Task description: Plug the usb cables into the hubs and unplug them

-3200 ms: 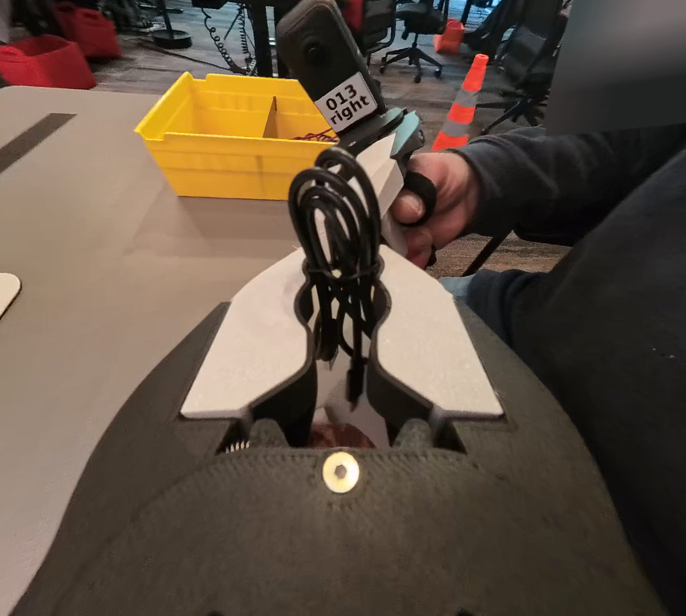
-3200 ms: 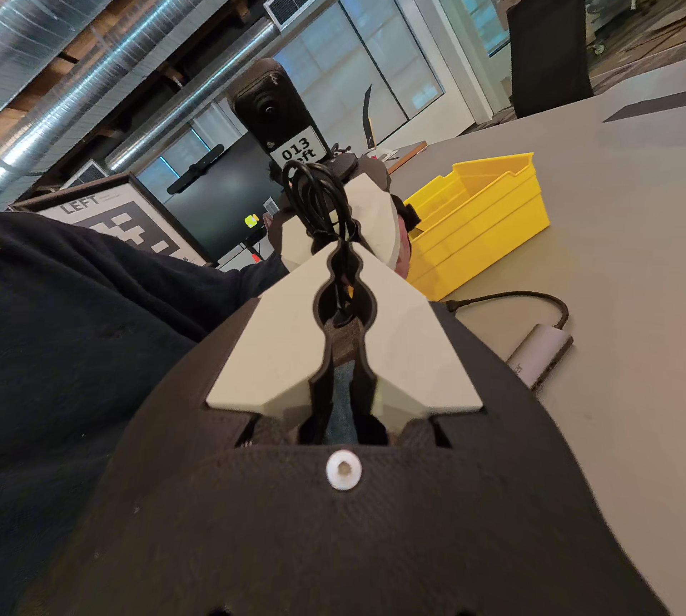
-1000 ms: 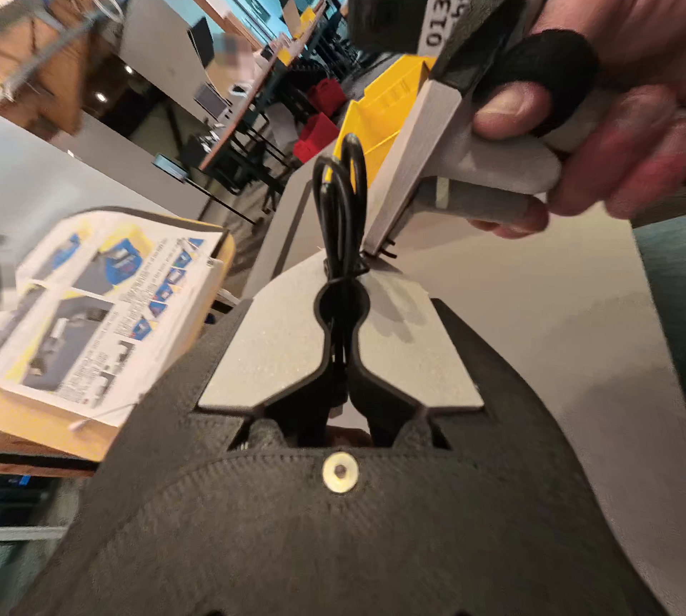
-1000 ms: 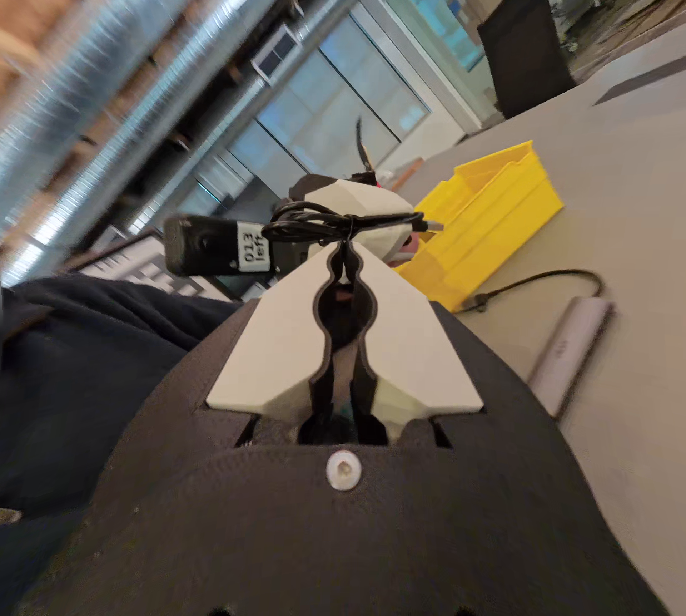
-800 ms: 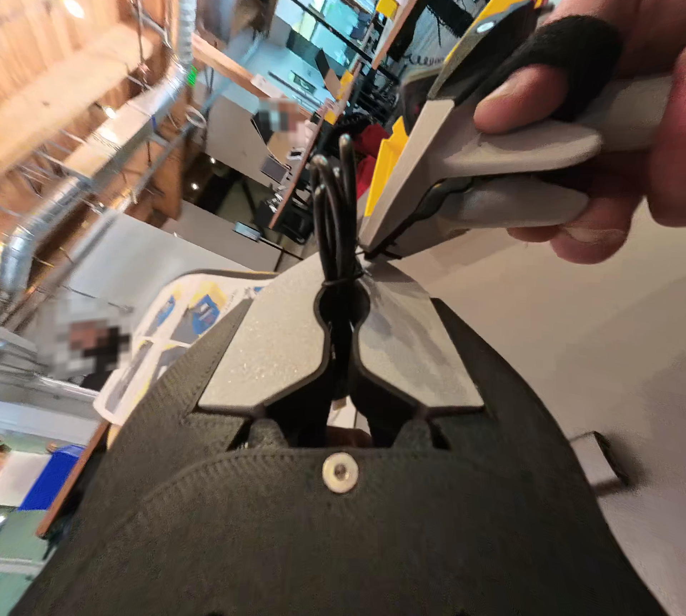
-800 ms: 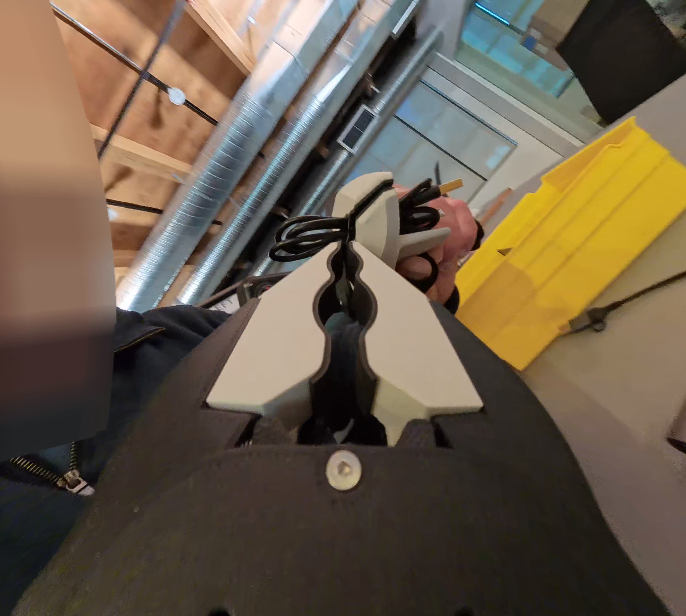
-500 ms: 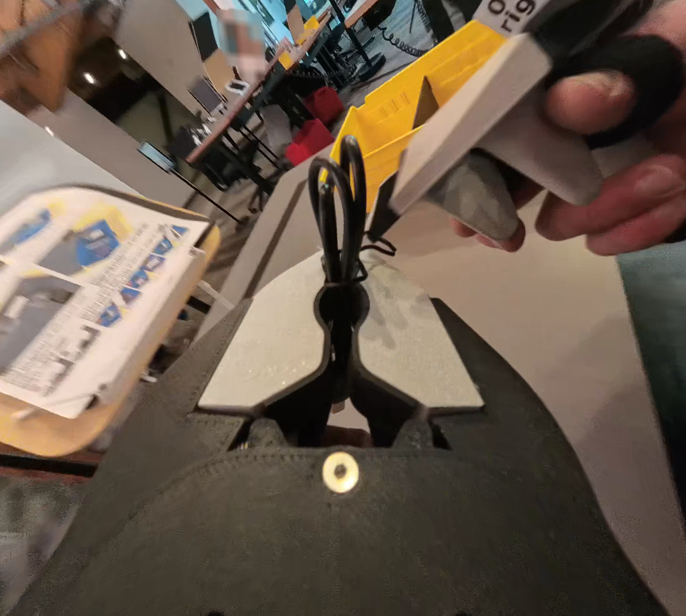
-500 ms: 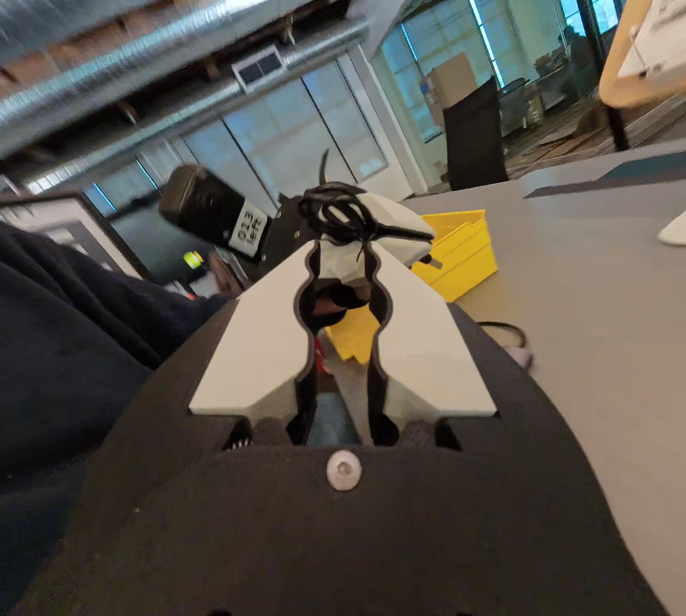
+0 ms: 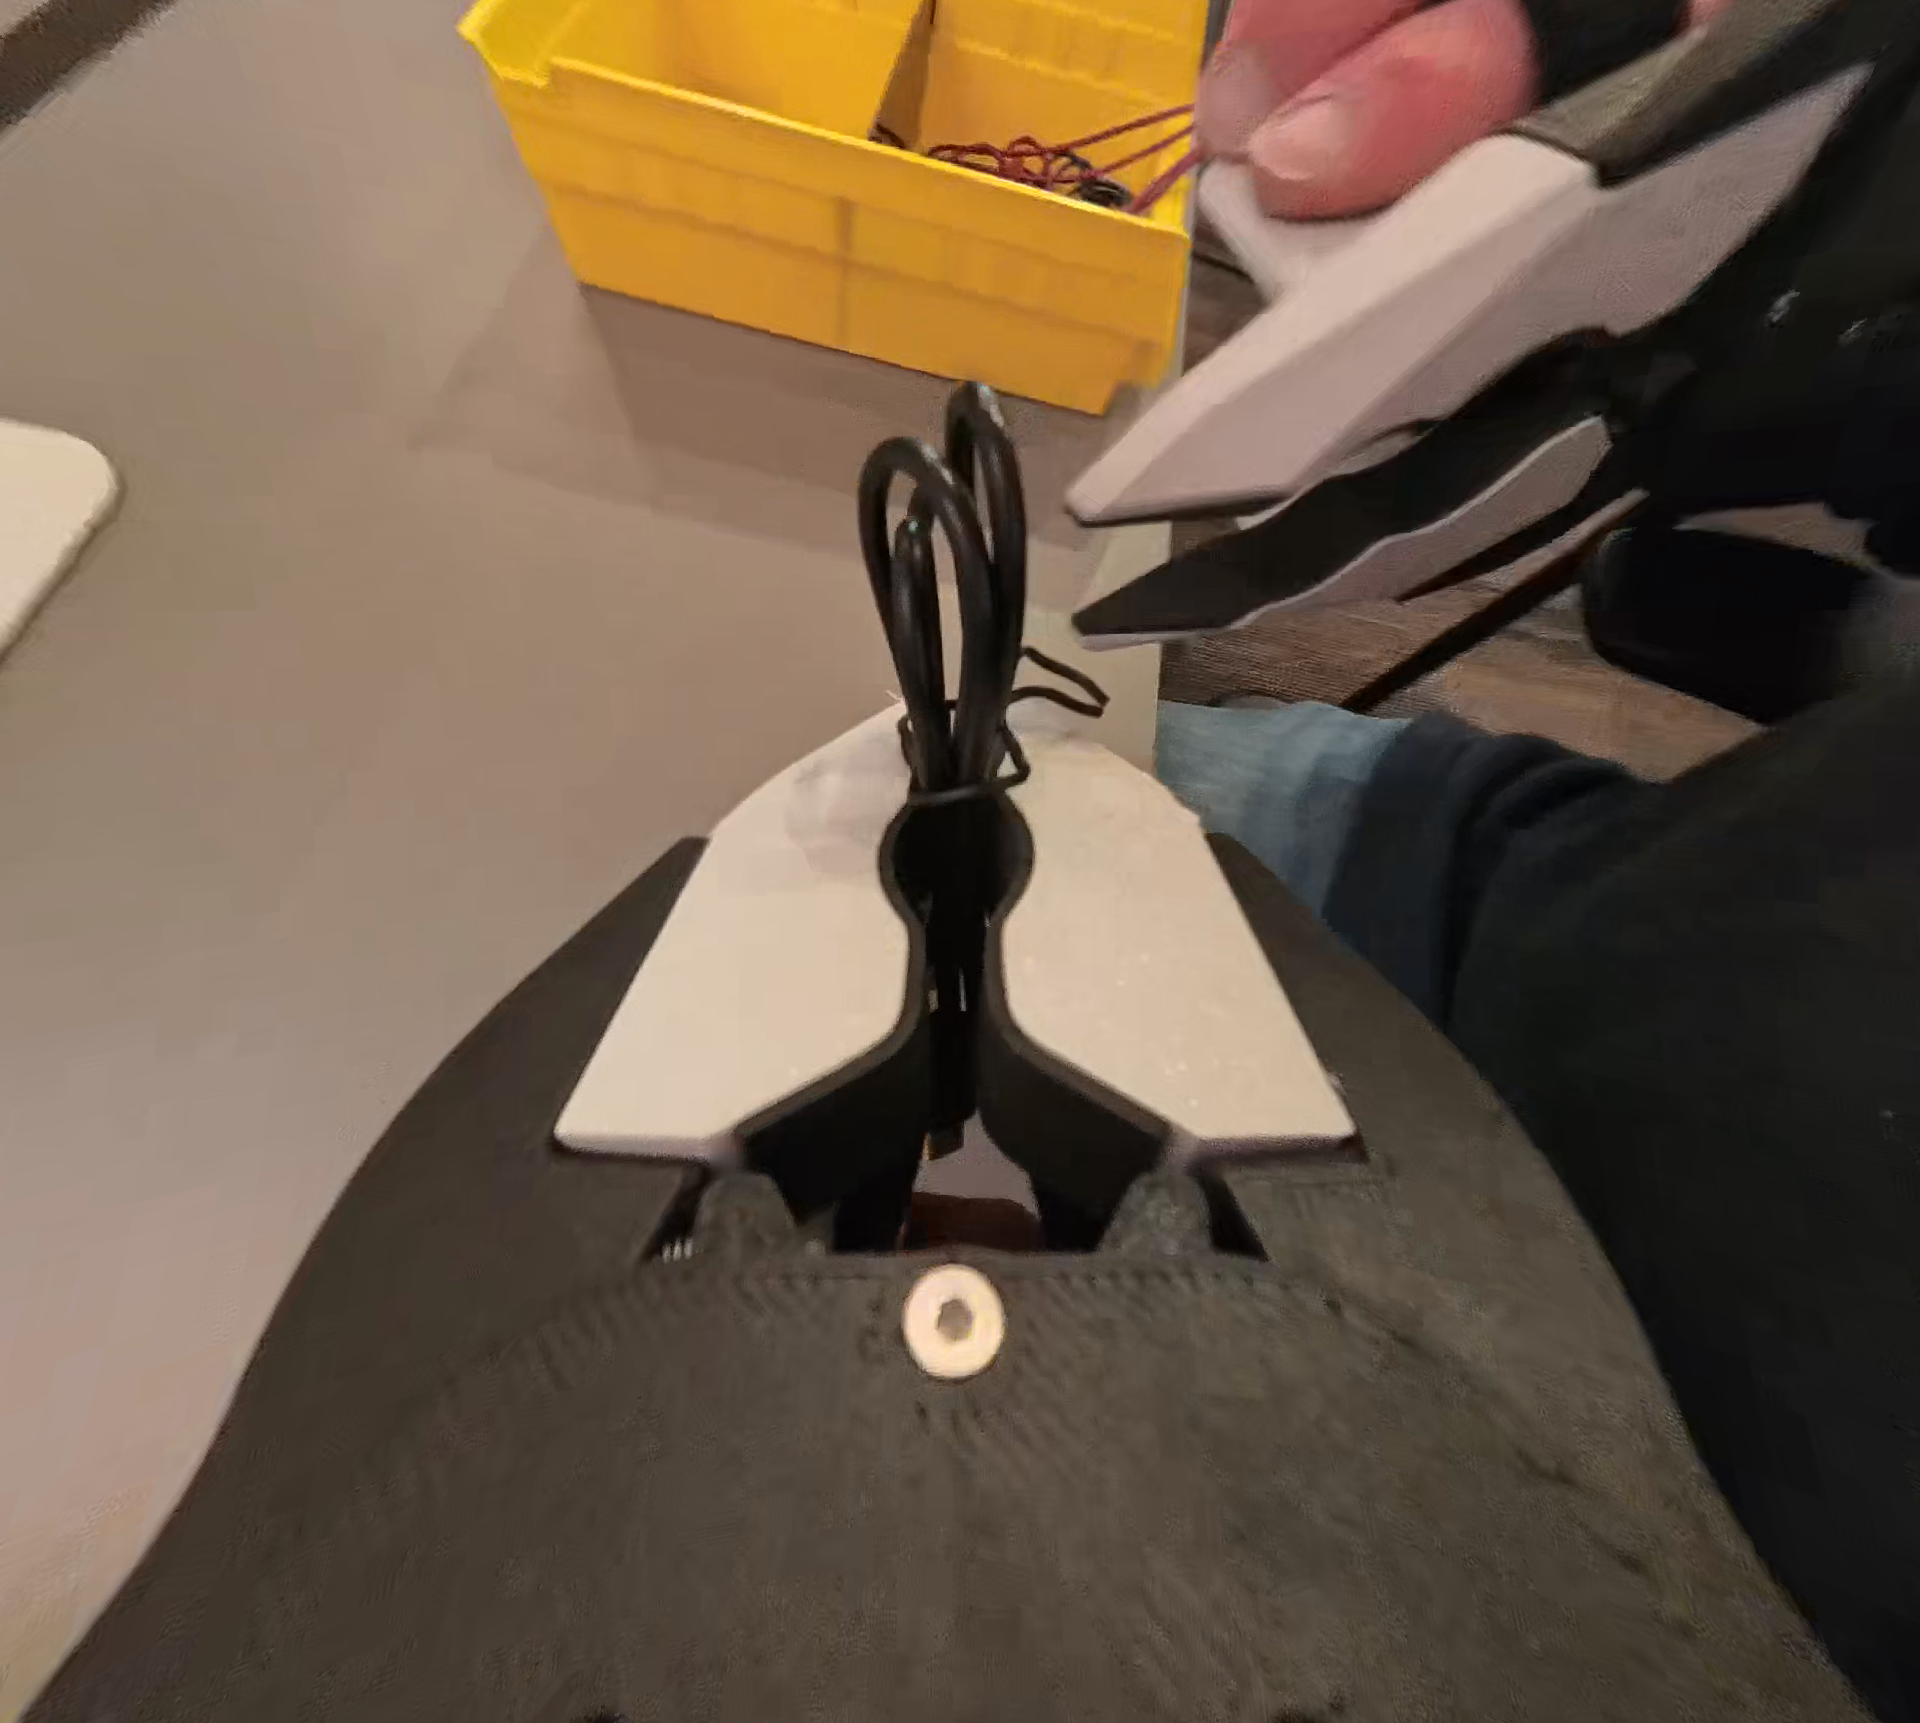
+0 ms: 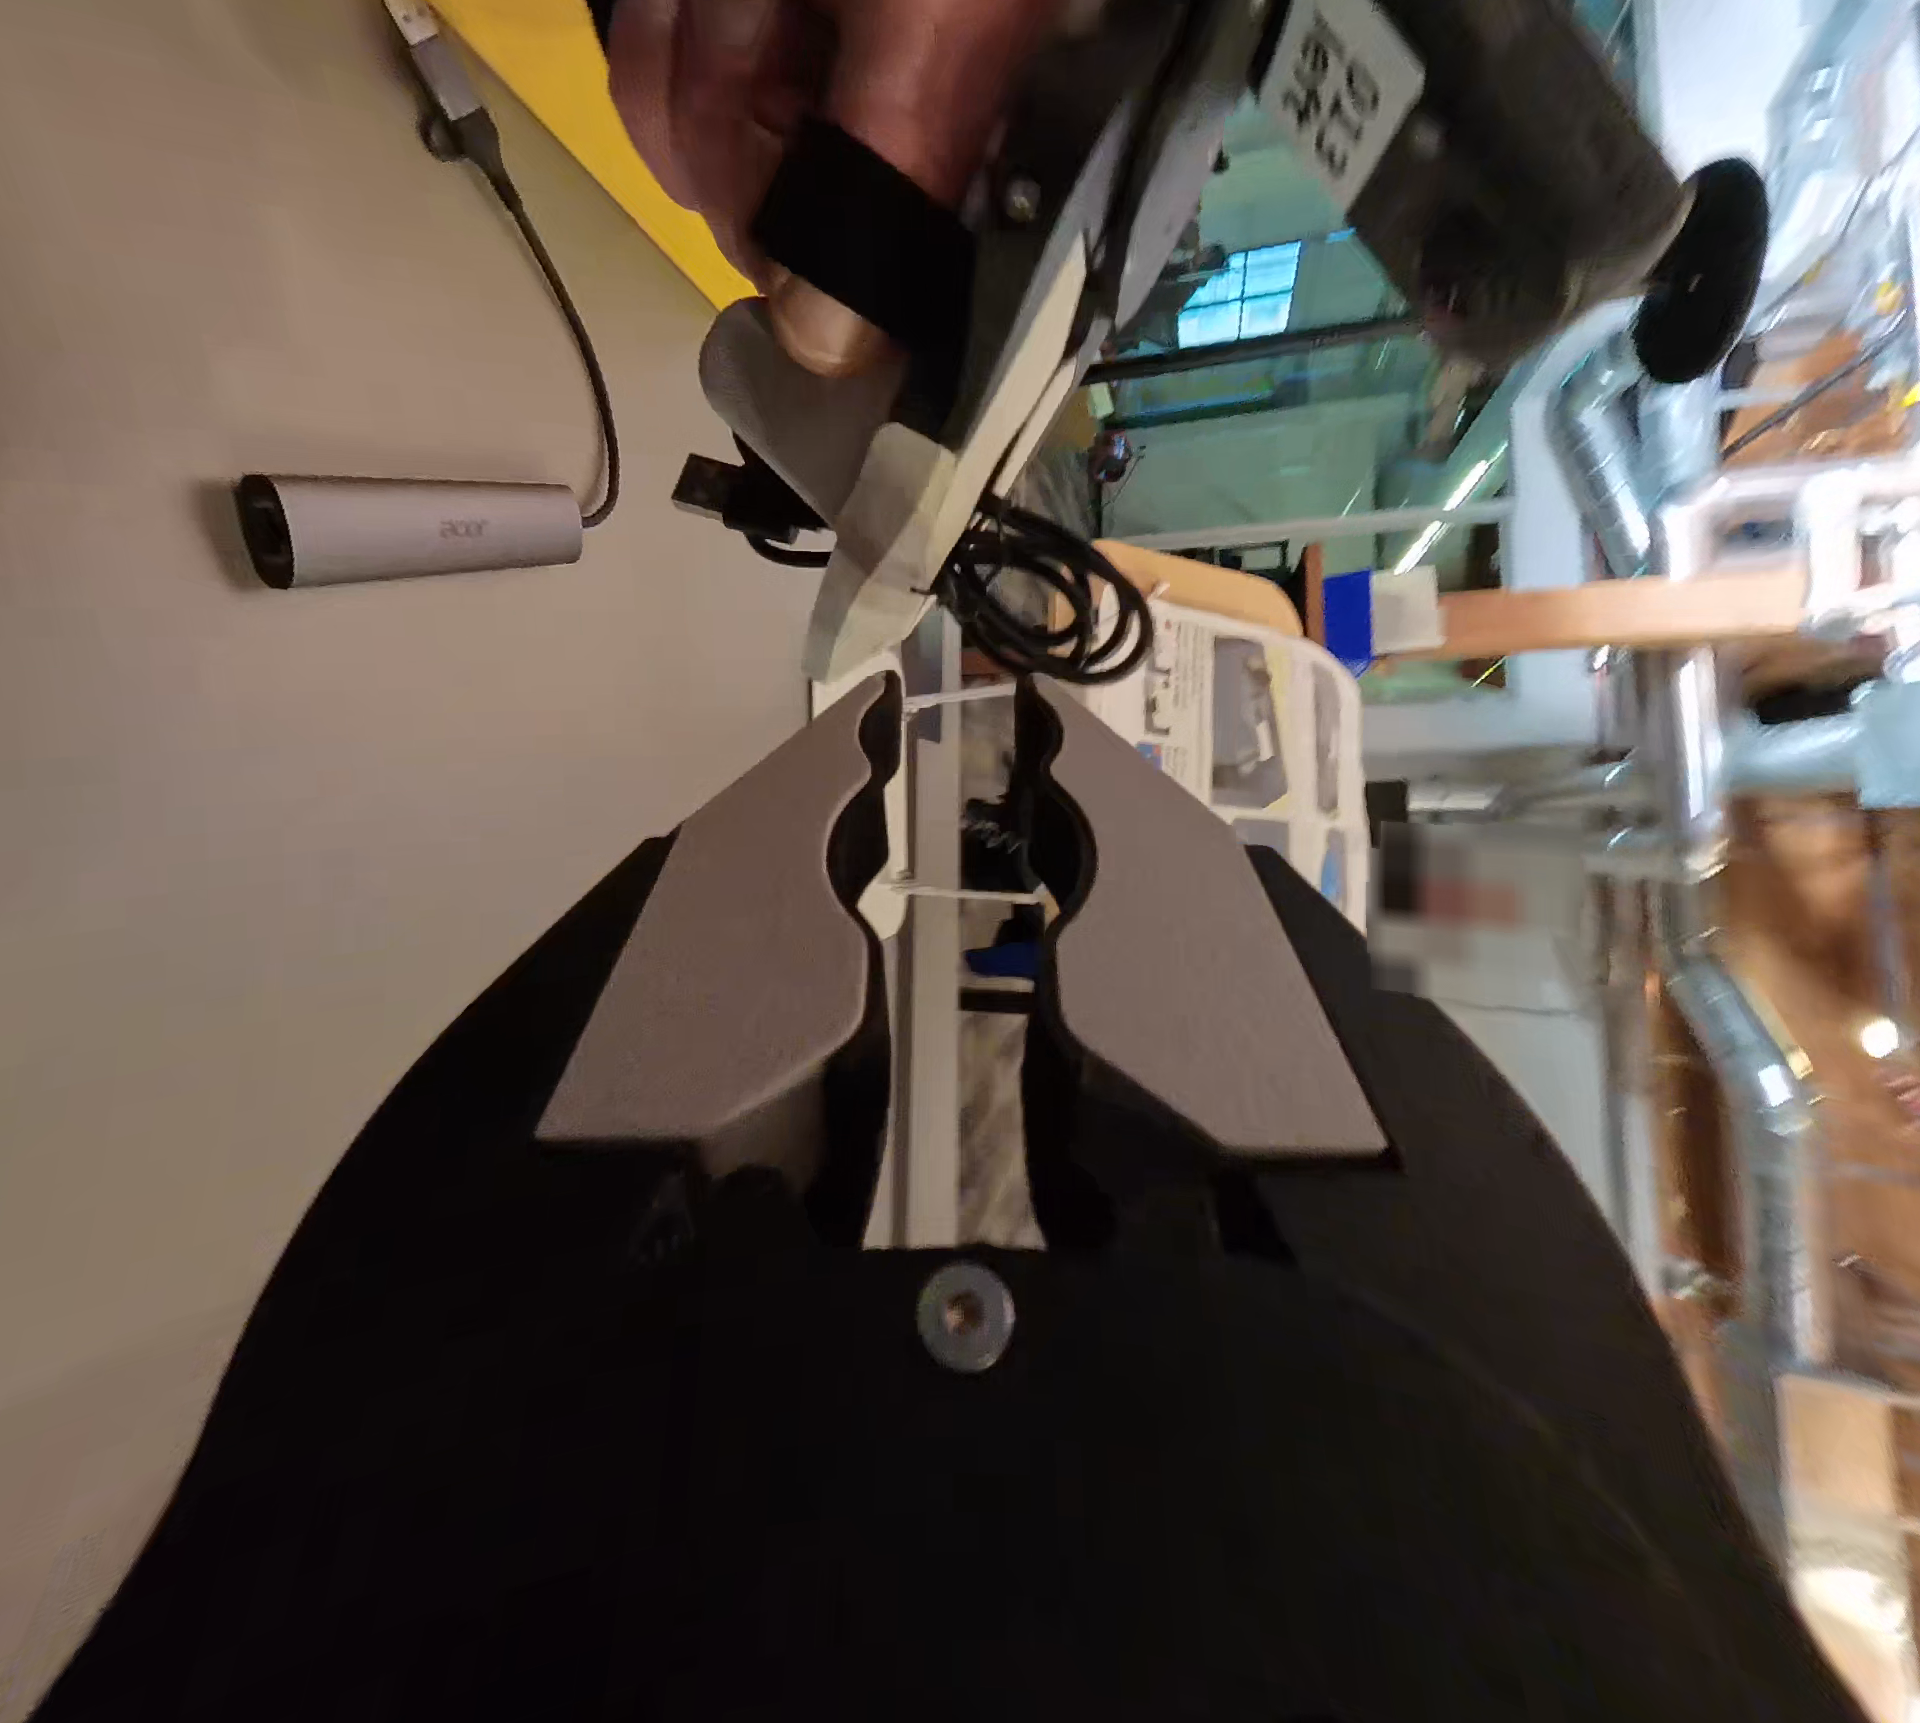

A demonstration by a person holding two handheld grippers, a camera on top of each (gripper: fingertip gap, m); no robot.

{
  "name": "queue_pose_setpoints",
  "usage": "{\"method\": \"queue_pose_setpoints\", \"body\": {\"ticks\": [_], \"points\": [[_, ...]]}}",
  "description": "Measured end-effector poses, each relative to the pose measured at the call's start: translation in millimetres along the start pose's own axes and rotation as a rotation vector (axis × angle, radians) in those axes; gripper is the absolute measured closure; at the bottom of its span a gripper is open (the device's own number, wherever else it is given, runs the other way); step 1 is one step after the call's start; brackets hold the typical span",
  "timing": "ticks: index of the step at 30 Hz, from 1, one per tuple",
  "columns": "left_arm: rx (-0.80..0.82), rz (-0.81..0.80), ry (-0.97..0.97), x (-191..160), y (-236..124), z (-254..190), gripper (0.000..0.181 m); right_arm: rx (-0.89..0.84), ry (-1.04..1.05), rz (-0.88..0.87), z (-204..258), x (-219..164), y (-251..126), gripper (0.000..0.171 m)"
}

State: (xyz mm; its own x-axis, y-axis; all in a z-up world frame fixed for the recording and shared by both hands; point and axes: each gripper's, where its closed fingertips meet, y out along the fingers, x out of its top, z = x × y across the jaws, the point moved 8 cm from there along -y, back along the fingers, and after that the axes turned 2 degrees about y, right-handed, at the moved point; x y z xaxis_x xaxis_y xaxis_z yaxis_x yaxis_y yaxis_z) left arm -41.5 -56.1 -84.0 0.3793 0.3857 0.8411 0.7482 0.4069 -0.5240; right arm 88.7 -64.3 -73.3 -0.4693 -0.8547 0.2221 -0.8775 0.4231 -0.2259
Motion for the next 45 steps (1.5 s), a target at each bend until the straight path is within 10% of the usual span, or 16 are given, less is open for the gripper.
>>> {"method": "queue_pose_setpoints", "body": {"ticks": [28,34,45], "points": [[-0.121,0.186,-0.085,-23.4,21.7,-4.3,0.180,0.227,-0.581,-0.042,28.2,6.5,14.7,0.171],[-0.033,0.139,-0.023,-17.3,18.3,-0.4,0.179,0.250,-0.137,0.002,16.4,2.6,18.4,0.171],[0.190,0.052,0.119,-7.1,14.6,5.1,0.179,0.313,1.373,-0.231,9.9,-25.1,22.8,0.171]]}}
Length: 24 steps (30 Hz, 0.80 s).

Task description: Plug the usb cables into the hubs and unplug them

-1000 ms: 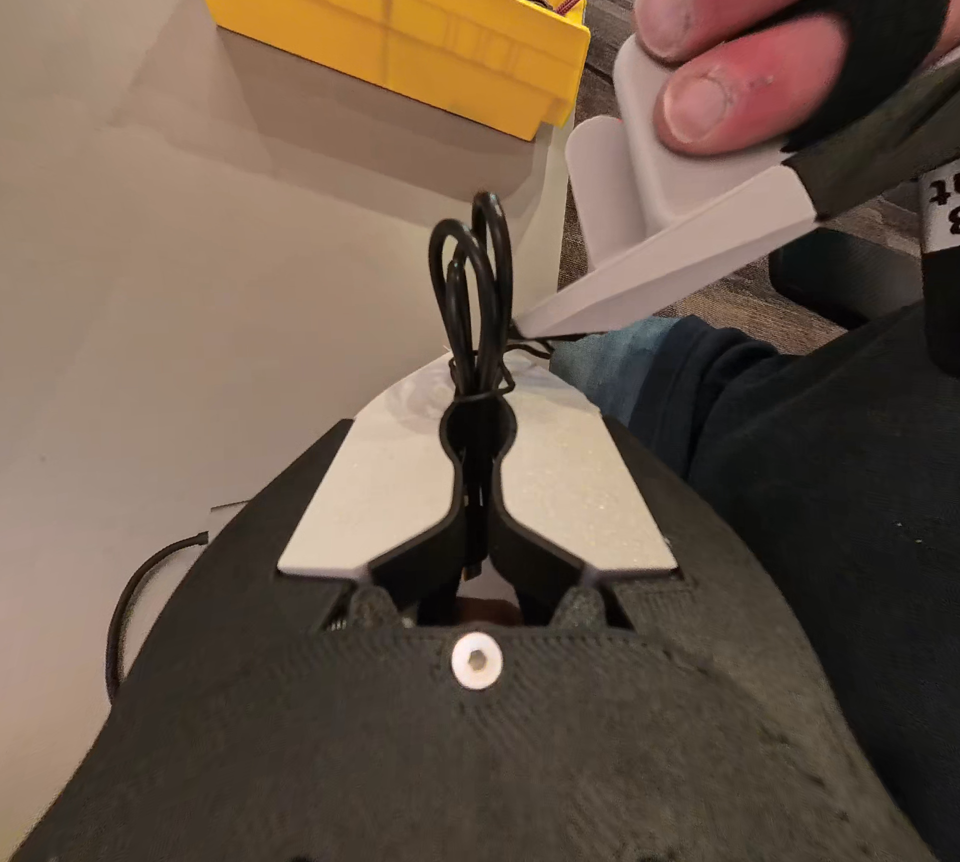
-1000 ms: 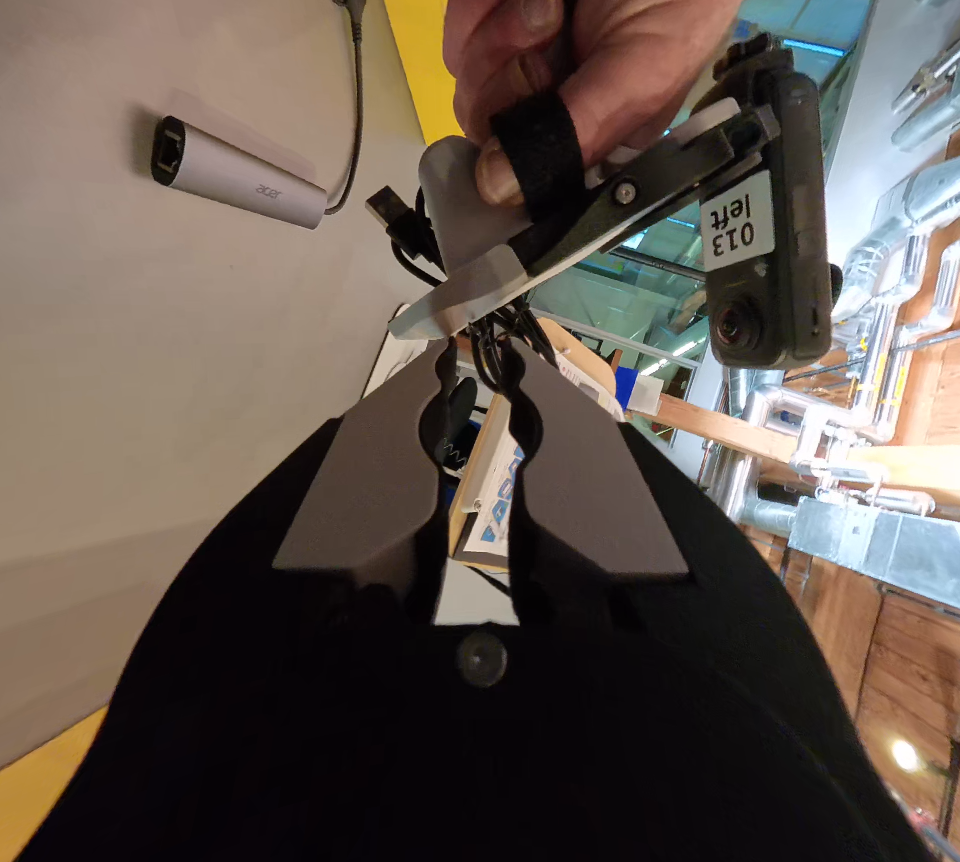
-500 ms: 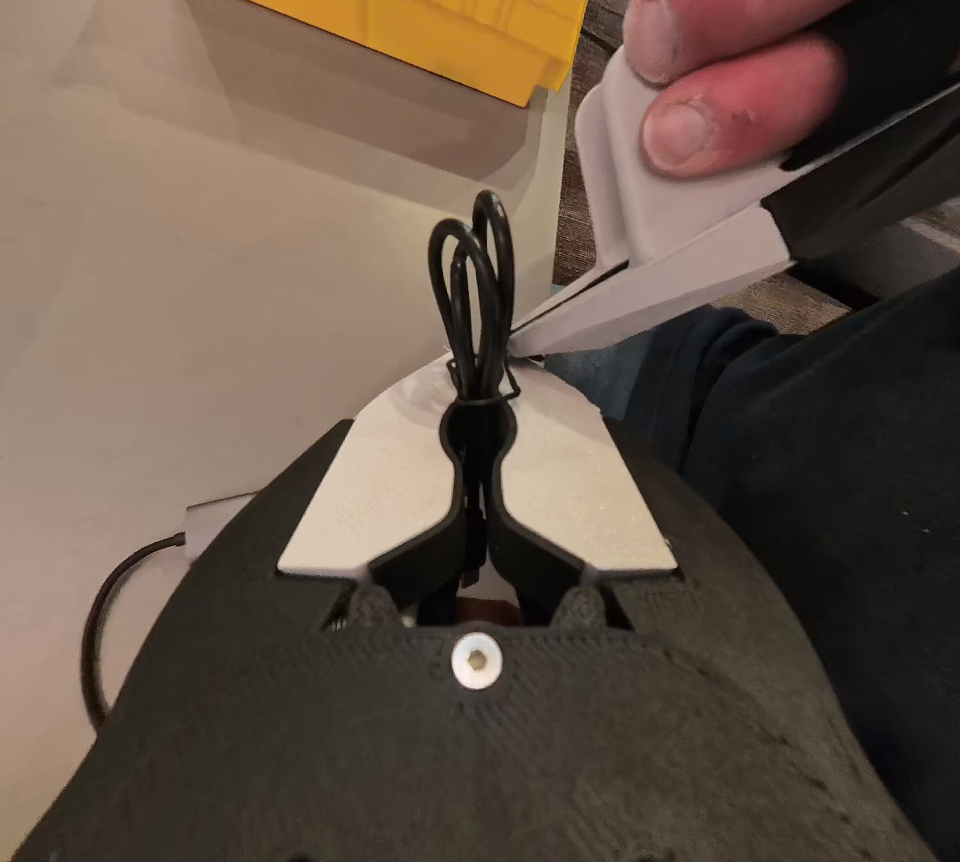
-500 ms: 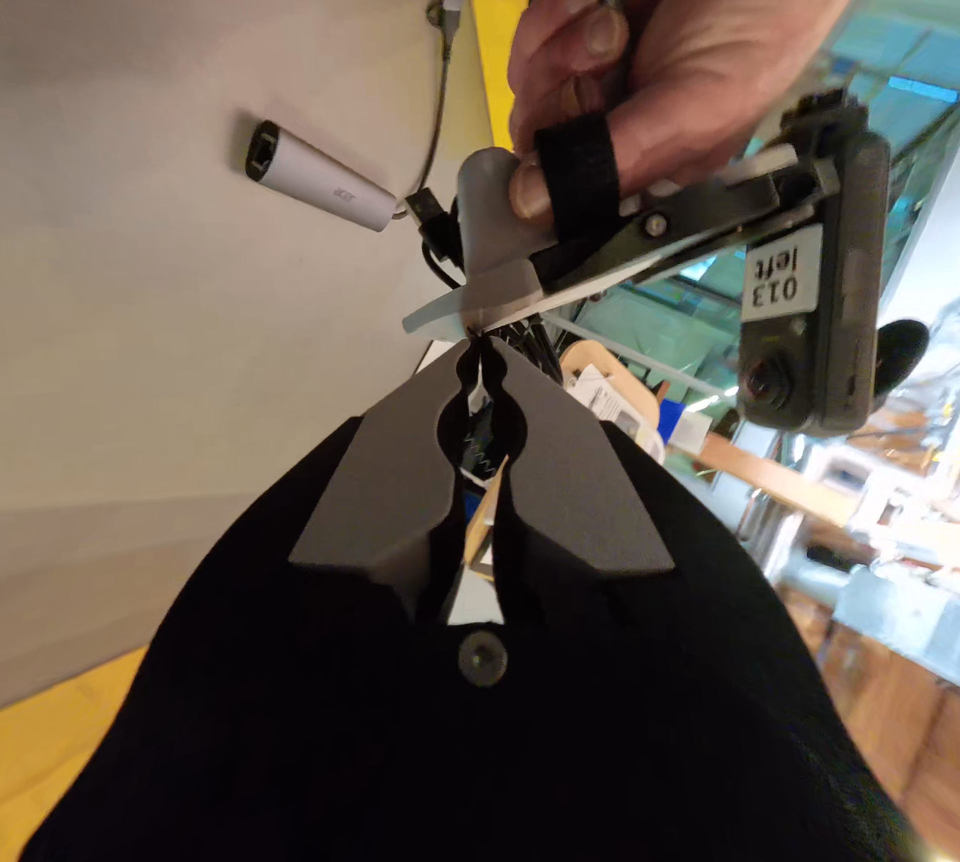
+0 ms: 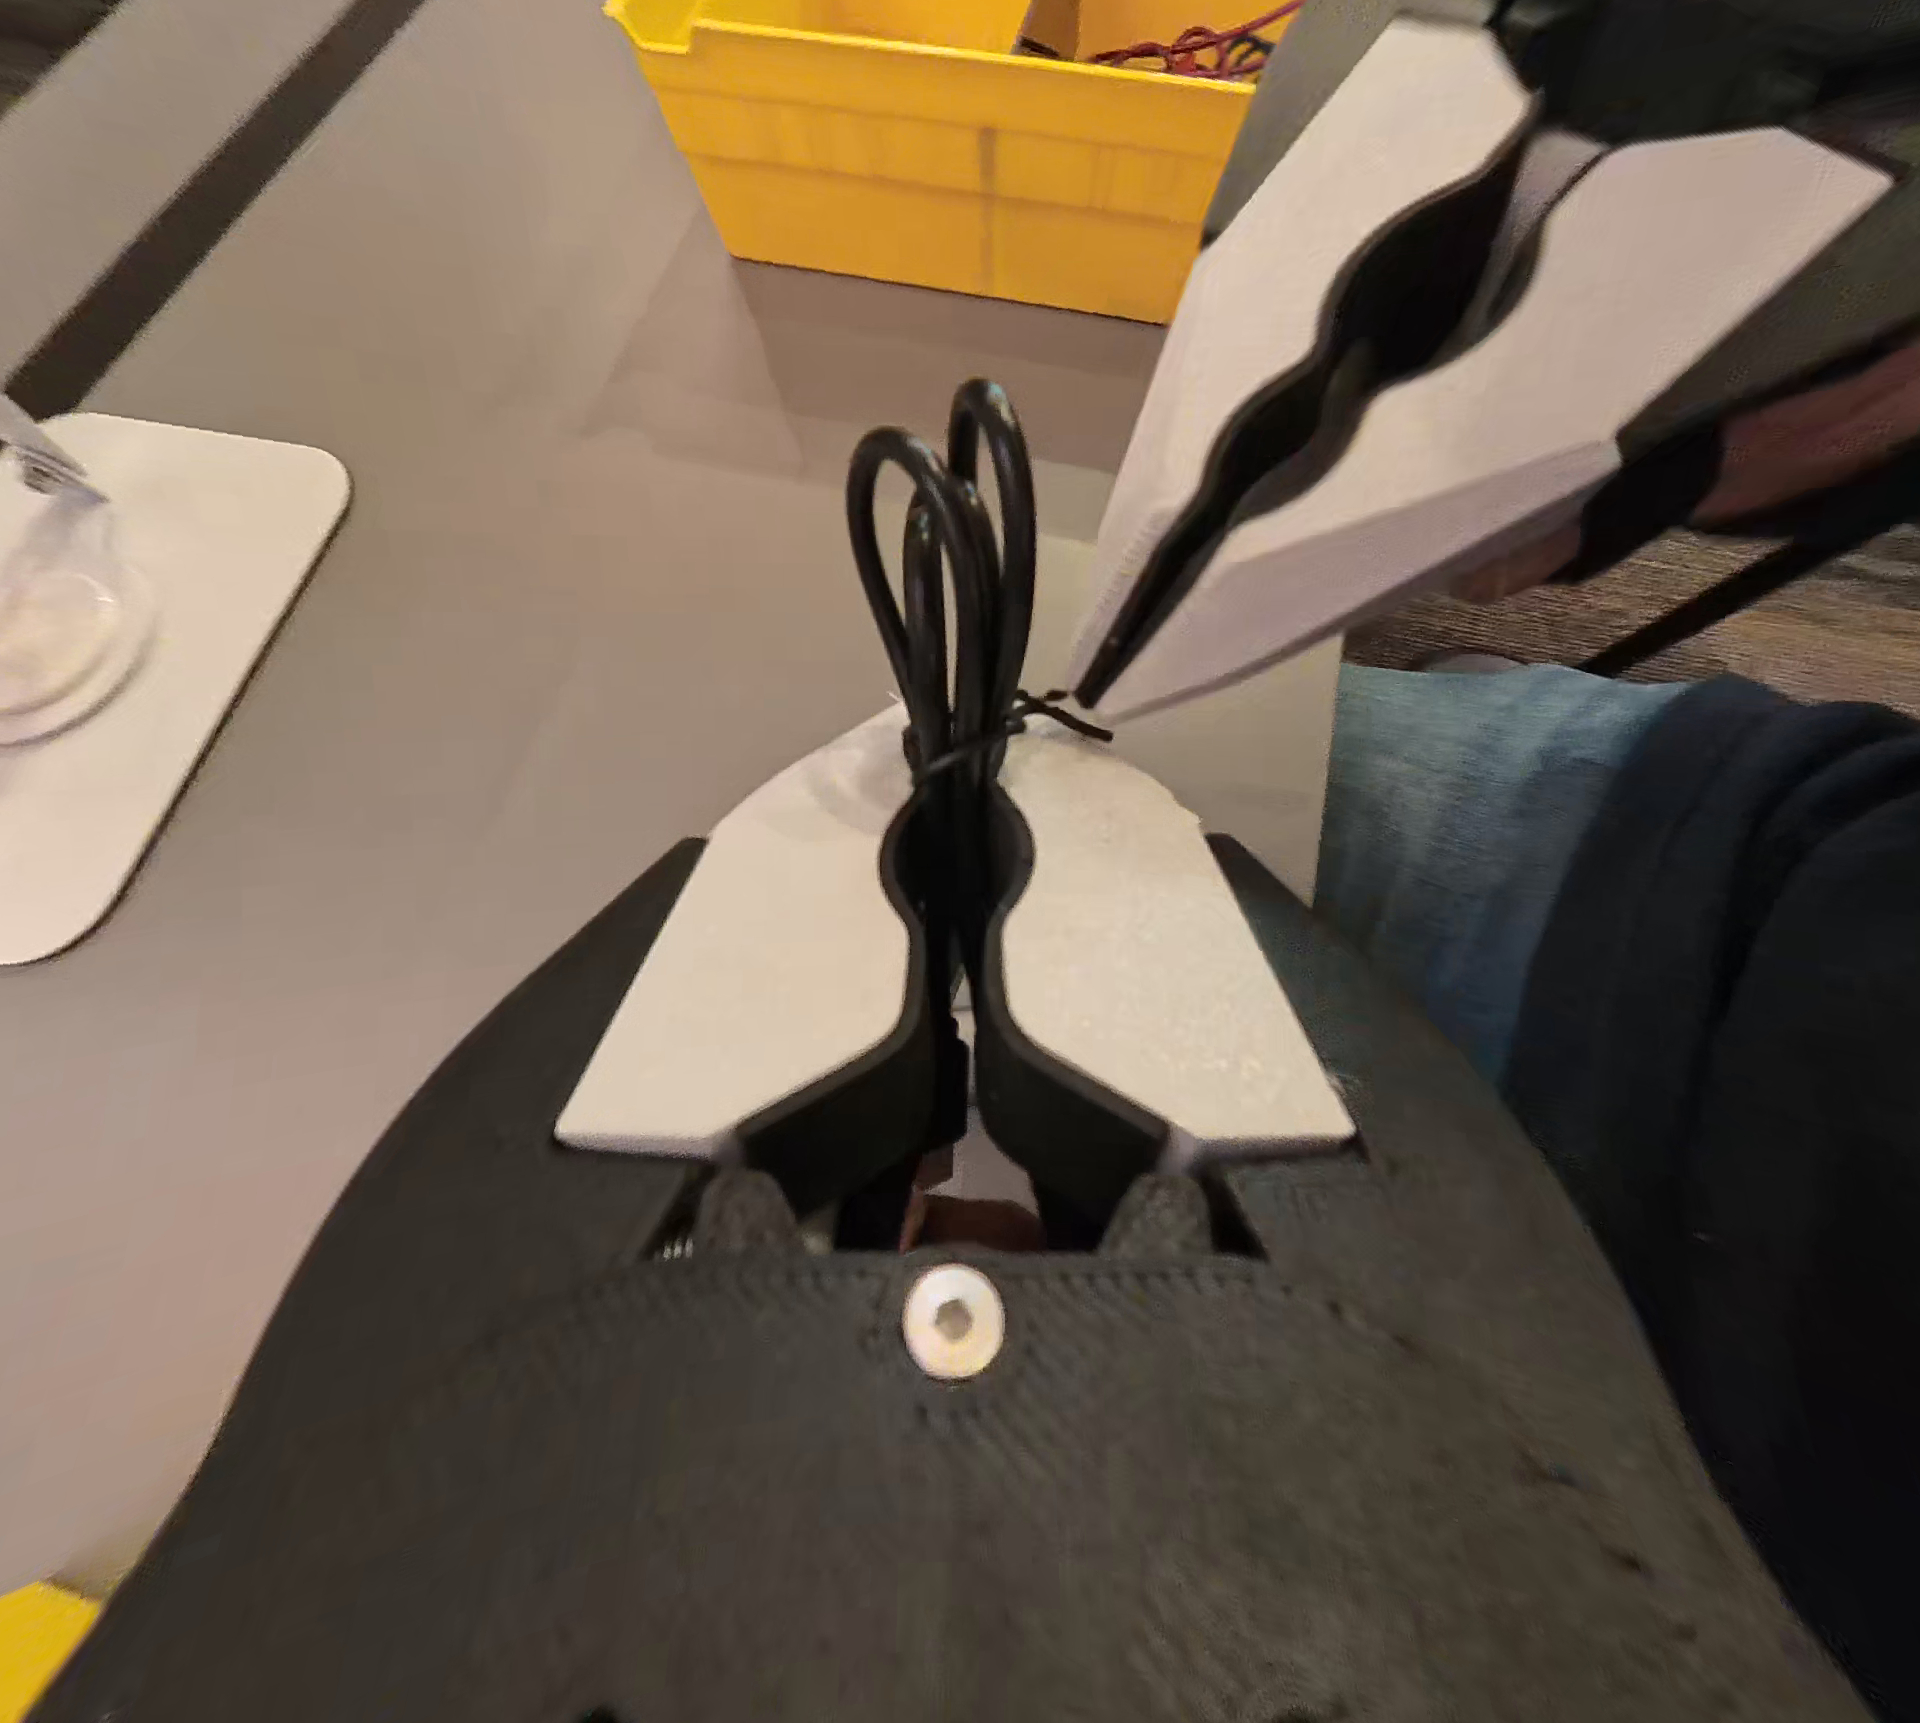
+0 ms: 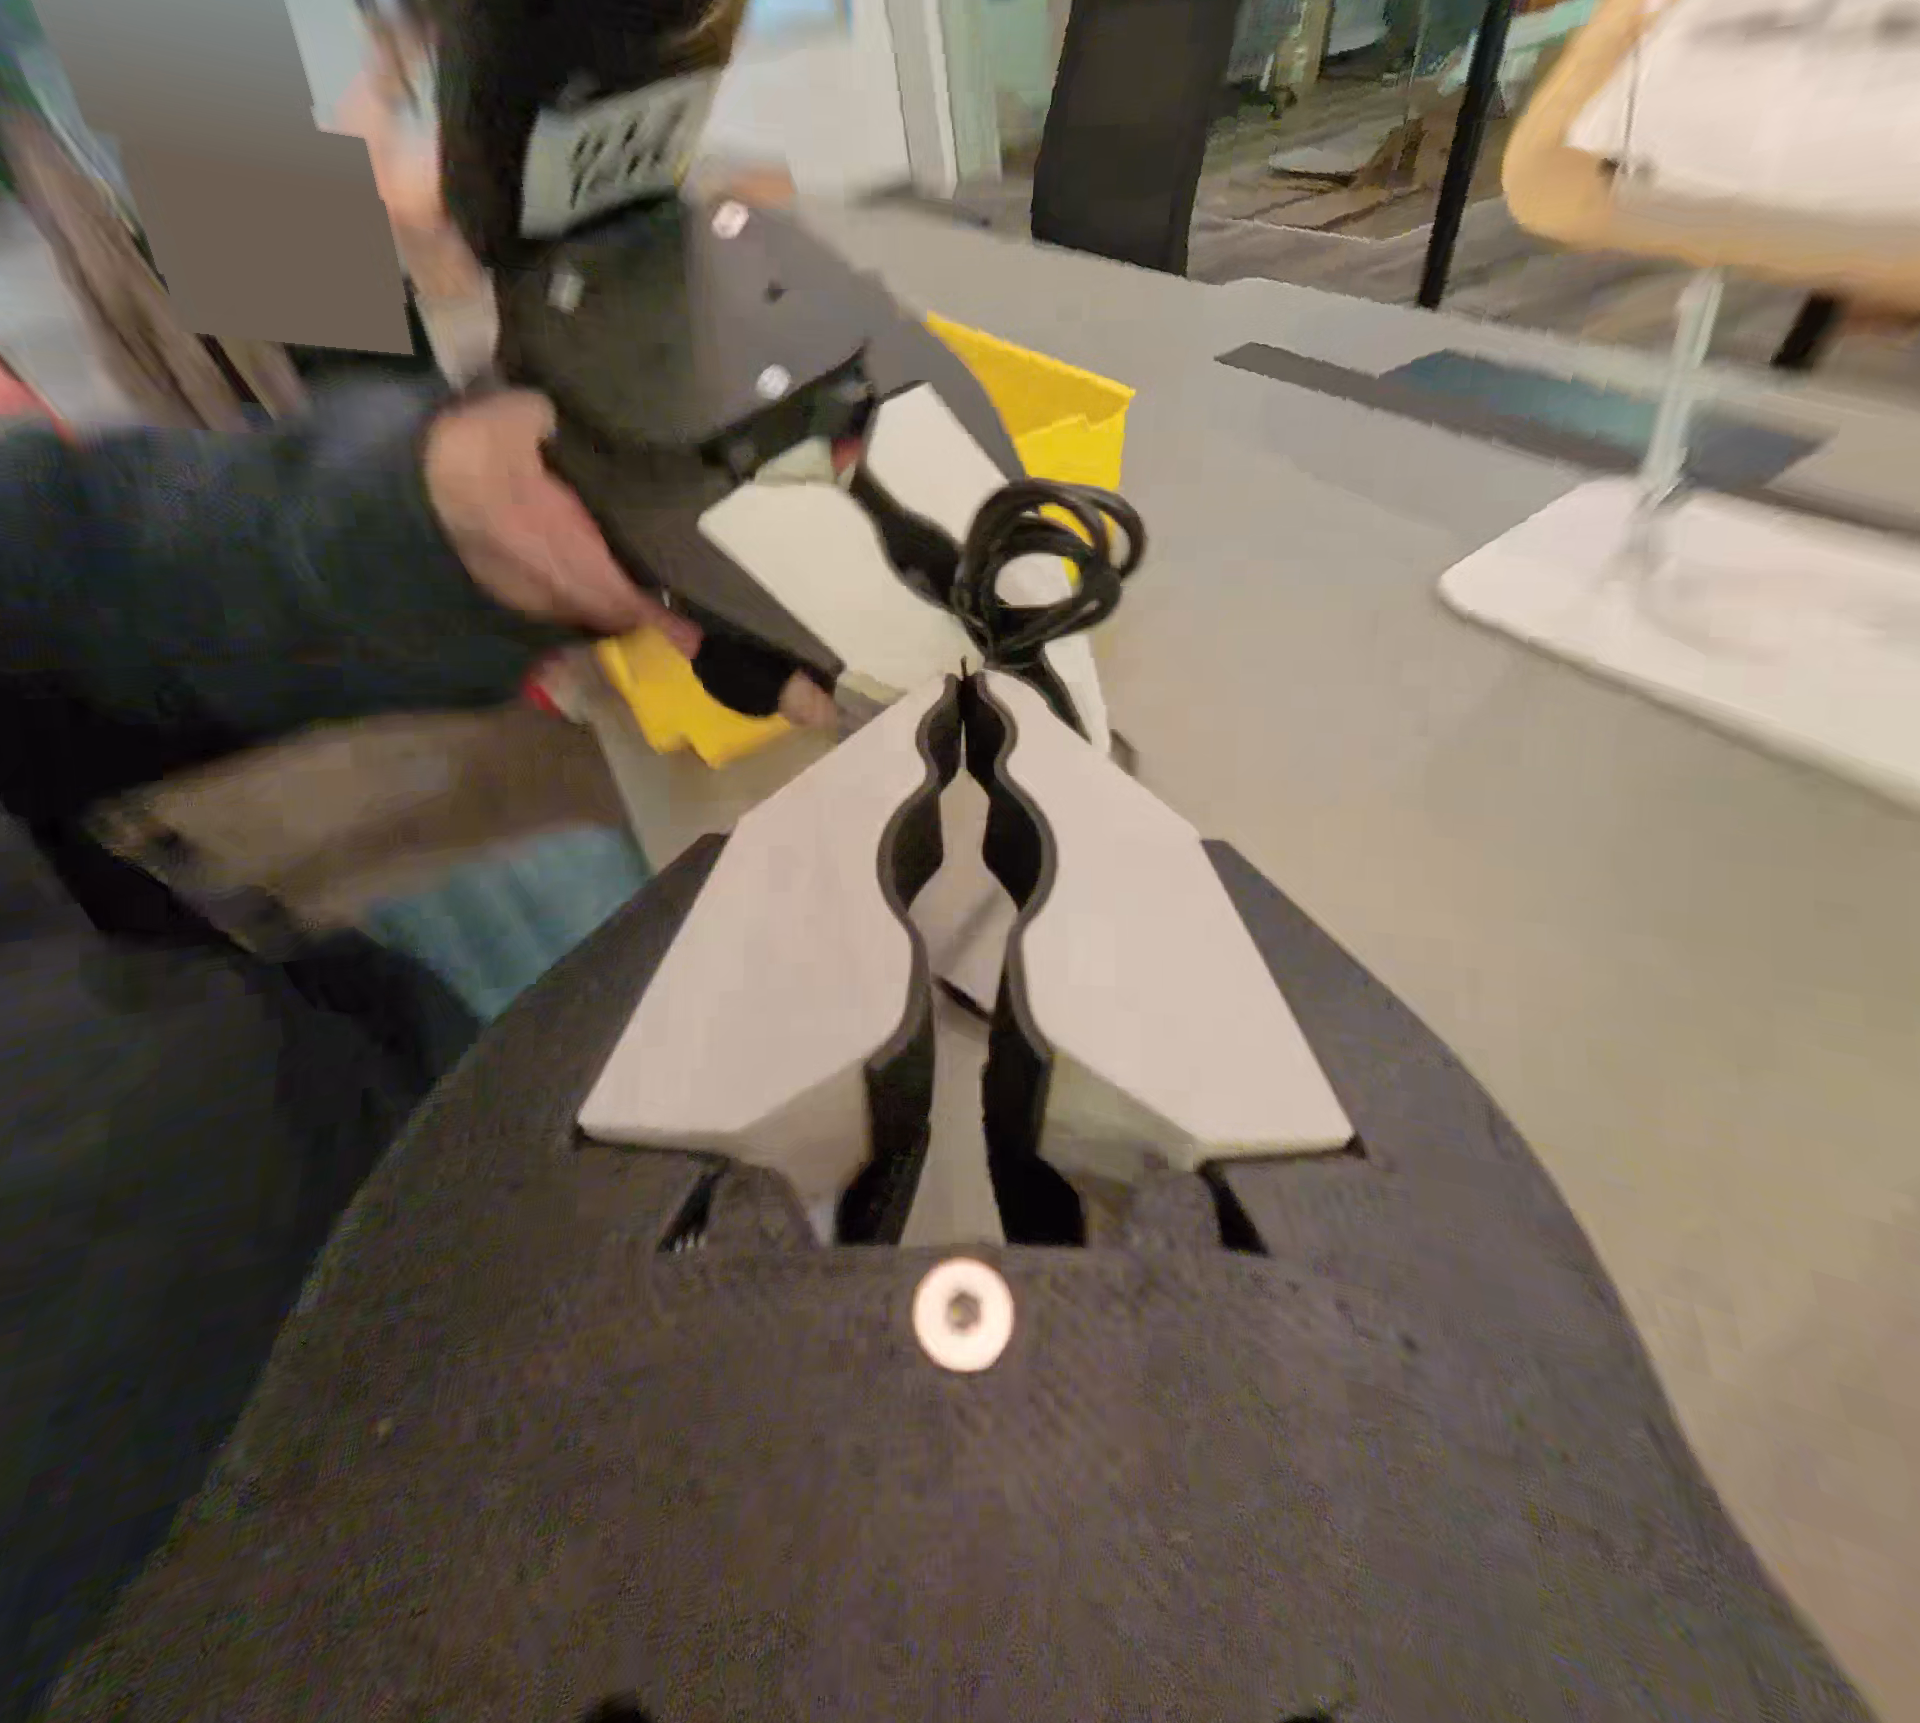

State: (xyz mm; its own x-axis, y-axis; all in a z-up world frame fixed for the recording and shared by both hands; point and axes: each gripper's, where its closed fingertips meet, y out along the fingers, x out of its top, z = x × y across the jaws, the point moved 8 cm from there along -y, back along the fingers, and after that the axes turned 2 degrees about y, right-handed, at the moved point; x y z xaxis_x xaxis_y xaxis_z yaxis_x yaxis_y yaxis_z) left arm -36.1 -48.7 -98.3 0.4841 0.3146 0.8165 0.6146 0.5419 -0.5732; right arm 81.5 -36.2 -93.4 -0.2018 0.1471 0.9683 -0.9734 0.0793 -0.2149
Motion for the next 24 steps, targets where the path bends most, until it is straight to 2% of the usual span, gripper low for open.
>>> {"method": "queue_pose_setpoints", "body": {"ticks": [2,4,6,7,9,11,12,15,21,24], "points": [[0.047,-0.009,0.033,1.0,0.5,-0.5,0.179,0.053,0.296,-0.113,-6.3,-7.2,-0.8,0.171],[0.070,-0.008,0.053,0.5,2.0,-1.8,0.179,0.095,0.507,-0.193,-10.6,-16.3,0.2,0.171],[0.081,-0.007,0.052,-1.9,3.8,-2.0,0.179,0.103,0.599,-0.230,-11.2,-21.3,1.6,0.171],[0.076,-0.004,0.047,-2.7,4.3,-2.0,0.179,0.079,0.558,-0.223,-10.0,-21.2,1.7,0.171],[0.085,-0.004,0.054,-3.1,3.9,-1.3,0.179,0.032,0.439,-0.203,-7.6,-16.2,-0.1,0.171],[0.070,0.002,0.045,-2.5,3.4,-2.0,0.179,0.001,0.304,-0.165,-6.1,-8.7,-2.3,0.157],[0.059,-0.005,0.031,-2.1,2.8,-1.8,0.179,-0.029,0.204,-0.133,-6.4,-5.7,-3.9,0.155],[-0.002,-0.005,-0.027,-2.8,1.3,-0.3,0.179,-0.102,-0.177,-0.041,-1.9,4.3,-11.0,0.152],[-0.147,0.021,-0.127,-6.6,4.4,-2.1,0.179,-0.214,-1.102,0.282,17.4,5.6,-6.8,0.154],[-0.202,0.032,-0.160,-7.3,4.6,-4.6,0.179,-0.211,-1.378,0.349,19.5,0.0,-0.9,0.155]]}}
